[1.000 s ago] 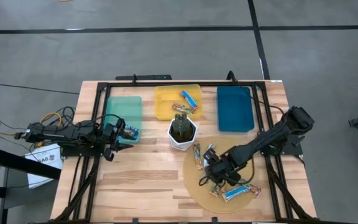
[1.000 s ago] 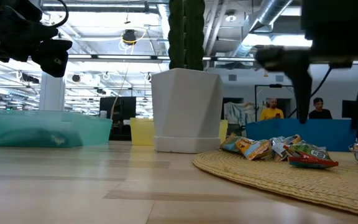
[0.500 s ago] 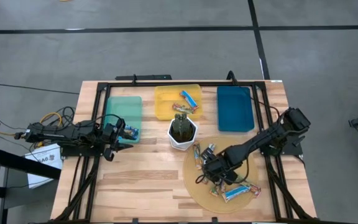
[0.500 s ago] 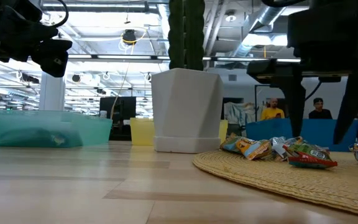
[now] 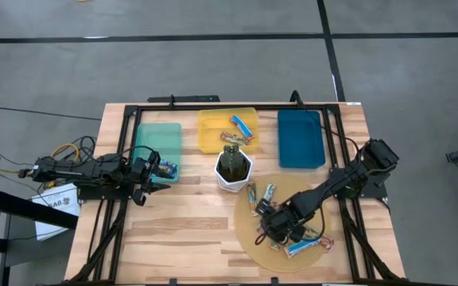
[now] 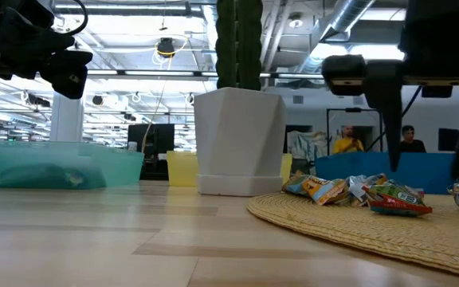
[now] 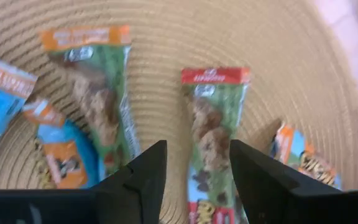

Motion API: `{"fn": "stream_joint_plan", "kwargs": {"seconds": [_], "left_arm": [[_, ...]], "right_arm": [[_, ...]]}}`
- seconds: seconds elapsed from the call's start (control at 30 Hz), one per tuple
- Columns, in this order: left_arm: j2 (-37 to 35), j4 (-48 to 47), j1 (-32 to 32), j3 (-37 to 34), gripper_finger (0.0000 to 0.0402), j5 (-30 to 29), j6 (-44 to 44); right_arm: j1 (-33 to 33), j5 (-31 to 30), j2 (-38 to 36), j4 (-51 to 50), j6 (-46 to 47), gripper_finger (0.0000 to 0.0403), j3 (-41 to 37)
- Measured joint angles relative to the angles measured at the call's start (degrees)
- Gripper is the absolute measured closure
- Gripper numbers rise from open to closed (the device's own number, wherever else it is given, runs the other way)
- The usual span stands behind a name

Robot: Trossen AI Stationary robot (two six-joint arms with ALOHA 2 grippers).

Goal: Pick and place Granola Bars by type
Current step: Put the red granola bar into the yellow bin

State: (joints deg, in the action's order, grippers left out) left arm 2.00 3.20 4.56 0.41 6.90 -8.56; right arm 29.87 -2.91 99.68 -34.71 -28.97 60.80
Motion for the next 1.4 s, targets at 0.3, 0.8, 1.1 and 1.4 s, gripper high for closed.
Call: {"fn": "stream_joint_plan", "kwargs": {"seconds": [0.3,0.8,1.1,1.4], "left_arm": [[0.0,0.0,0.0,0.0,0.0257,0.0,0.0],[0.0,0.0,0.0,0.0,0.0257,0.0,0.0],[0.0,0.0,0.0,0.0,0.0257,0.0,0.0],[0.0,0.0,0.0,0.0,0.0257,0.0,0.0]], "right_arm": [[-0.6,0.0,1.0,2.7,0.0,0.0239,0.1],[-1.5,0.0,5.6,8.2,0.0,0.0264,0.1],[-1.5,-0.2,5.6,7.6,3.1,0.0357,0.1],[-1.6,-0.1,2.8,9.4,15.4,0.0393,0.1]]}}
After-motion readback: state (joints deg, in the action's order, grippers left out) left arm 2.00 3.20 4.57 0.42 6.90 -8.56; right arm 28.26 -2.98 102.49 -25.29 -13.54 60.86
